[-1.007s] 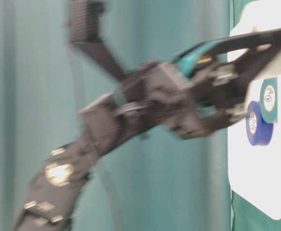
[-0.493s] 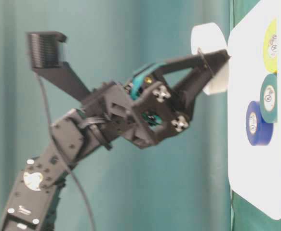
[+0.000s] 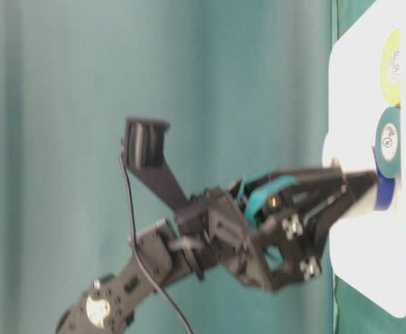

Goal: Put the tape into the white case with the left arm.
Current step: 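Carry the white tape into the tray's lower-left corner and lower it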

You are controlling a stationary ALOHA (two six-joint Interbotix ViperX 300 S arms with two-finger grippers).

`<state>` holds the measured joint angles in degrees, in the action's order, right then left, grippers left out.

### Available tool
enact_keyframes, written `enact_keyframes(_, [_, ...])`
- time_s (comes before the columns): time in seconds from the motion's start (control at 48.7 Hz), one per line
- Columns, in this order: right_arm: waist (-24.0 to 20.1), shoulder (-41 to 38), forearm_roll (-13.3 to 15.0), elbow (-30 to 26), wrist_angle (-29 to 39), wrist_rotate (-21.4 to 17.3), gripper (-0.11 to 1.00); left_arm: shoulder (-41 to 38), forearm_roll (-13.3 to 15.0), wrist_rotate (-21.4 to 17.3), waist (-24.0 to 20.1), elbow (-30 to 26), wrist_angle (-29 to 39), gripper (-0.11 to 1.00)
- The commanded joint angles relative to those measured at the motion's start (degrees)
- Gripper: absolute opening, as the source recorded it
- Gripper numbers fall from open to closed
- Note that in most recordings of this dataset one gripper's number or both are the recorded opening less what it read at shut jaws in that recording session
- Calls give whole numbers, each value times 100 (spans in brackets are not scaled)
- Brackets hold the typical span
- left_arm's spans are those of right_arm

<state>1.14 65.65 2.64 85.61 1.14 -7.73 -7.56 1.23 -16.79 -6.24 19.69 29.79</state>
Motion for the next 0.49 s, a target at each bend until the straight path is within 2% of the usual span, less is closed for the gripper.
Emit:
enact_keyframes(0.0, [9,-35,9,-26,-123,-9,-9,422,-9,9,-70,220,-97,29])
enact_keyframes(0.267, [9,-35,9,-26,-141,-9,-9,967,-9,18,-185,958,-290,29])
enact_keyframes(0.473, [9,-35,9,-26,-141,-9,-9,1063,0,18,-237,1169,-563,29])
